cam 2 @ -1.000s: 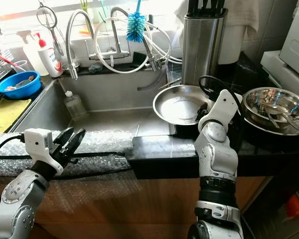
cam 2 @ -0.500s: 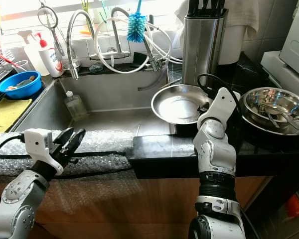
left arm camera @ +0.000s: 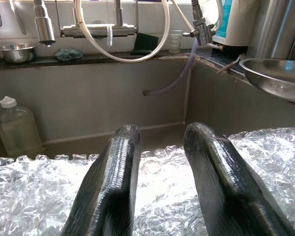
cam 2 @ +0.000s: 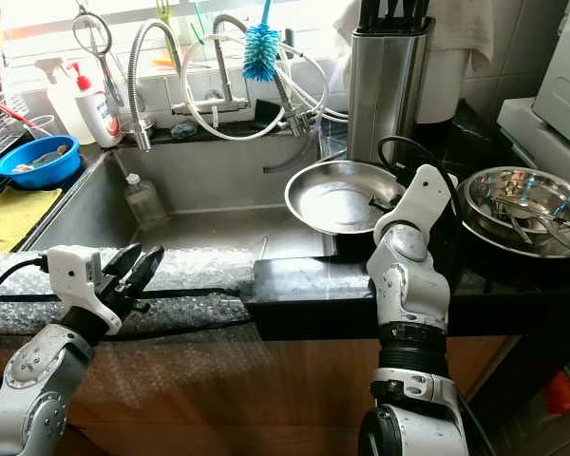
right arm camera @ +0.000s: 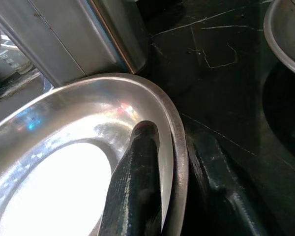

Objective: Kitchen organization

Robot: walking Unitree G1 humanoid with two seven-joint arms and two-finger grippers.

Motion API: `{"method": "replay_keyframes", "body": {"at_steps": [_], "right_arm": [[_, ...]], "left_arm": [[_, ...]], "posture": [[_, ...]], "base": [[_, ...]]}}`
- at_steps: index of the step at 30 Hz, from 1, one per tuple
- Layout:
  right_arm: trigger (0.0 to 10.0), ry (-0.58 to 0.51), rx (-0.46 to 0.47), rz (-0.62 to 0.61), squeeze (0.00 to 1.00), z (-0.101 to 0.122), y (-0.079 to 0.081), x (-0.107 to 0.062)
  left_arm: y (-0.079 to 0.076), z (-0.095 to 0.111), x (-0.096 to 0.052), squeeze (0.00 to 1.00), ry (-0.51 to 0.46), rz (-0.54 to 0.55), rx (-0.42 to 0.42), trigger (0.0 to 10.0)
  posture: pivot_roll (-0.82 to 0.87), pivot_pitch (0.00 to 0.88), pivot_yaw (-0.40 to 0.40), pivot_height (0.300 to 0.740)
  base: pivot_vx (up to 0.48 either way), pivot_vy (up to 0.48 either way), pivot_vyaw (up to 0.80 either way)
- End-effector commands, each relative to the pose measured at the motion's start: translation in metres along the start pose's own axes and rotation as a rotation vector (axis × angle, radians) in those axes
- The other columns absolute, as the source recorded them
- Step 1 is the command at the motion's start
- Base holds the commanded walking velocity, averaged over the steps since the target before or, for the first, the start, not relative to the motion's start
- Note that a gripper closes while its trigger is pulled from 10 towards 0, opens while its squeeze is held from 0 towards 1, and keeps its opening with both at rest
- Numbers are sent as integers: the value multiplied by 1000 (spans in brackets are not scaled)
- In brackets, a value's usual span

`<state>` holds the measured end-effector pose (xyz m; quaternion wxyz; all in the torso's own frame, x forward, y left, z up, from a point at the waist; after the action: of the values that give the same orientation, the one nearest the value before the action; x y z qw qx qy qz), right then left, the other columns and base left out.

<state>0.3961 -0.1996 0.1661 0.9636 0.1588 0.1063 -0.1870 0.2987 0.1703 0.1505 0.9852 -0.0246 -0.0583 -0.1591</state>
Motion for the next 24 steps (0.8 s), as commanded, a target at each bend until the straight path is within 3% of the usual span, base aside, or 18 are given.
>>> {"method": "replay_keyframes", "body": {"at_steps": [1, 5, 6, 8, 11, 16, 18, 22, 23, 24], "right_arm": [[0, 22, 18, 44, 0, -2, 12, 0], [0, 22, 26, 78, 0, -1, 18, -1], [0, 10, 61, 164, 0, 4, 33, -4], [0, -16, 97, 229, 0, 11, 45, -7], [0, -28, 113, 248, 0, 15, 49, -9], [0, -110, 158, 368, 0, 42, 77, -15], [0, -119, 164, 378, 0, 45, 80, -15], [0, -155, 140, 433, 0, 63, 100, -13], [3059, -183, 99, 454, 0, 74, 110, -11], [3059, -192, 86, 459, 0, 77, 113, -11]], "left_arm": [[1, -2, 2, 0, 21, -8, 20, 10000], [1, -2, 2, 0, 21, -7, 21, 10000], [1, -1, 3, 0, 19, -5, 21, 10000], [1, -1, 3, 0, 16, -3, 21, 10000], [1, -1, 3, 0, 15, -2, 21, 10000], [0, 0, 5, 0, 5, 3, 16, 10000], [0, 0, 5, 0, 4, 4, 15, 10000], [-2, 0, 7, 0, 1, 3, 11, 10000], [-3, 0, 8, 0, 0, 1, 9, 10000], [-3, -1, 8, 0, -1, 1, 8, 10000]], "posture": [[-16, 0, 119, 740], [-16, 0, 119, 740], [-17, 0, 119, 740], [-18, 0, 119, 740], [-18, 0, 119, 740], [-18, 0, 119, 740], [-19, 0, 120, 740], [-21, 0, 119, 740], [-22, 0, 118, 740], [-22, 0, 118, 740]], "base": [[0, 0, 0], [0, 0, 0], [0, 0, 0], [0, 0, 0], [0, 0, 0], [0, 0, 0], [0, 0, 0], [0, 0, 0], [0, 0, 0], [0, 0, 0]]}}
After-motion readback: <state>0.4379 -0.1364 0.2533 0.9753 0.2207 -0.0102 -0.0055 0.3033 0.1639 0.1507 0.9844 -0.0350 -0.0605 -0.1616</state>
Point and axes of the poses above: a point about 5 cm out from each wrist's last joint towards the gripper, its own x axis pointing out of the wrist towards the gripper, its own z axis along the axis of the wrist's last joint, y = z × x, the point moved 4 cm from there along x, pointing out of the wrist towards the gripper, and after that the axes turned 3 degrees about x, right-handed, at the moved point
